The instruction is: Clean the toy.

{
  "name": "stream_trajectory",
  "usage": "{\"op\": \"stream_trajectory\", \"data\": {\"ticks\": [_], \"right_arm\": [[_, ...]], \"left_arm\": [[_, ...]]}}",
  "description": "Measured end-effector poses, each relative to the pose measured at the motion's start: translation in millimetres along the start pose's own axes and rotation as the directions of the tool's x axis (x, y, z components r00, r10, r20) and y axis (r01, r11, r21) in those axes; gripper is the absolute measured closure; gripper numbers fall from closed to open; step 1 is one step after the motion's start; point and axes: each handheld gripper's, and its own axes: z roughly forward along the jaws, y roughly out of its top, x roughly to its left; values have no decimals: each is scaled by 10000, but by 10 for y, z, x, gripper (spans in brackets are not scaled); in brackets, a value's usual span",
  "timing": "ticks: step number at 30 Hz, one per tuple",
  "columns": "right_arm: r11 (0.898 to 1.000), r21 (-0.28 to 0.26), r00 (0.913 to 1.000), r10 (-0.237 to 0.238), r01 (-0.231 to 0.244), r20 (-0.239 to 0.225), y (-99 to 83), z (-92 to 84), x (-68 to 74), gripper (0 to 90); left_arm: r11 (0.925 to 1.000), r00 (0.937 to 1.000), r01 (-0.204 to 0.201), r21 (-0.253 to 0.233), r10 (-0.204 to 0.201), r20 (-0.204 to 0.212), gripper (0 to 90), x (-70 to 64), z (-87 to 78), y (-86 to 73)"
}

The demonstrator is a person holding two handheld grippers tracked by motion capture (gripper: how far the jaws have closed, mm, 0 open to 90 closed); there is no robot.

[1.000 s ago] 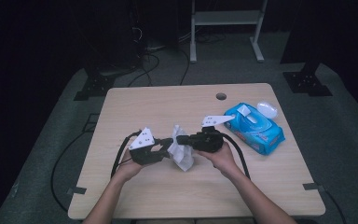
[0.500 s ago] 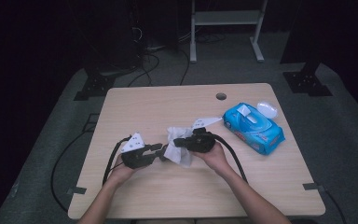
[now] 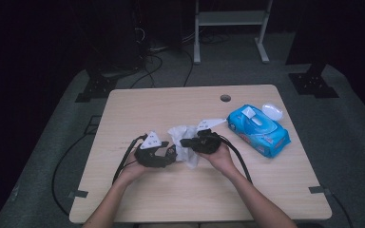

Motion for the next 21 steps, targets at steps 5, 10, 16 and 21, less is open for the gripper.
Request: {"op": "stream_trajectory", "data": {"ticks": [5,10,16,21], "right_arm": [[9984,-31,9964,-567,570,624,23,-15,-45,714],[9991,-200,9981,-373,383,500,-6,-2,-129,638],[9992,119,9973,-399,392,612,7,-35,-158,846],[9991,222,9952,-388,370,901,6,-112,-204,868]], "left_arm": [[9994,9998,-121,339,114,185,400,16,85,70],[9972,9980,-139,741,93,618,413,37,176,97],[9934,9952,-795,827,744,632,565,51,124,78],[9909,9942,-979,923,933,529,642,78,71,75]]}}
